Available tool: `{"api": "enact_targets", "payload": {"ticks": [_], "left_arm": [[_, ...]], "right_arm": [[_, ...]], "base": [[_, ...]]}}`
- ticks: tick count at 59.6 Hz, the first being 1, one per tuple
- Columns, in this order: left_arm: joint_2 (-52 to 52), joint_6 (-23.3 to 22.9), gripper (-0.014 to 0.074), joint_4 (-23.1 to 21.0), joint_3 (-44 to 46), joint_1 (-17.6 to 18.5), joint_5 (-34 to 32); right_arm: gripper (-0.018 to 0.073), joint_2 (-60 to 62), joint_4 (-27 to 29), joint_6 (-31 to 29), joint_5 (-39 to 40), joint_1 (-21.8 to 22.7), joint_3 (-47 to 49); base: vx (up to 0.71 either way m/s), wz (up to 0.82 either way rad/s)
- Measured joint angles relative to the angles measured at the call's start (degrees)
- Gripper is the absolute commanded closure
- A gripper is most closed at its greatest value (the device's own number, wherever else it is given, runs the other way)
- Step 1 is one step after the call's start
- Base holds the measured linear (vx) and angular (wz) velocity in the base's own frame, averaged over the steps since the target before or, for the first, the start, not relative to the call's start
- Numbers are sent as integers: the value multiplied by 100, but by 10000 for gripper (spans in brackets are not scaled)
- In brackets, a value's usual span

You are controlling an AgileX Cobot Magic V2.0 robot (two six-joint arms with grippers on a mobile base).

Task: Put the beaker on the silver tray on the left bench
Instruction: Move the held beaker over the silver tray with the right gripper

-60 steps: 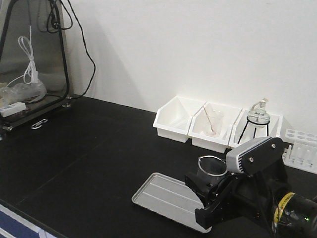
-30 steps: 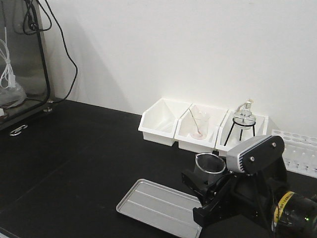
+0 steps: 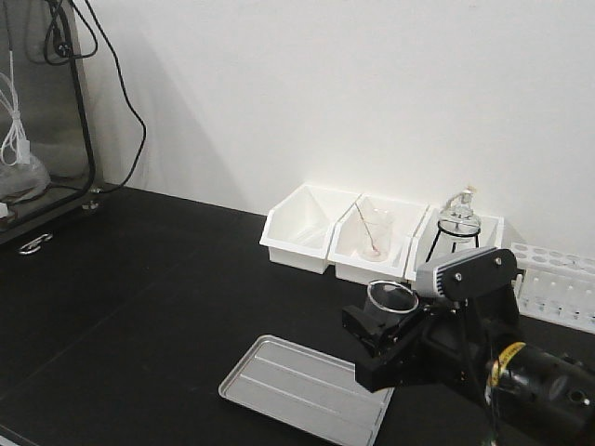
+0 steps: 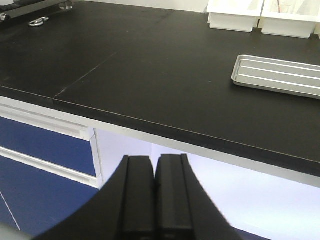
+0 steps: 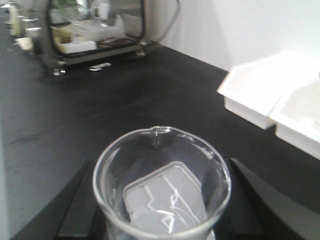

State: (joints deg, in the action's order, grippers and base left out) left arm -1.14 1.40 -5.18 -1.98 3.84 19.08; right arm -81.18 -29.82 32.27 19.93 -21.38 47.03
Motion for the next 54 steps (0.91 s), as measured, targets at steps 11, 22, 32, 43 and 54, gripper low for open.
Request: {"api": "enact_targets", "payload": {"ticks": [11, 22, 32, 43, 54], "left_arm": [[0, 0, 595, 0, 0, 0, 0], [0, 0, 595, 0, 0, 0, 0], [0, 0, 595, 0, 0, 0, 0], [0, 0, 595, 0, 0, 0, 0], [0, 0, 595, 0, 0, 0, 0]], "right_arm": [[570, -1205, 93, -54, 195, 169, 861], [570, -2396, 93, -65, 417, 187, 1573], [570, -2980, 93, -71, 800, 187, 1743], [570, -3518, 113, -121, 1162, 187, 1772], [570, -3903, 118, -257, 1178, 187, 1772]], "base": [[0, 0], [0, 0], [0, 0], [0, 0], [0, 0]]}}
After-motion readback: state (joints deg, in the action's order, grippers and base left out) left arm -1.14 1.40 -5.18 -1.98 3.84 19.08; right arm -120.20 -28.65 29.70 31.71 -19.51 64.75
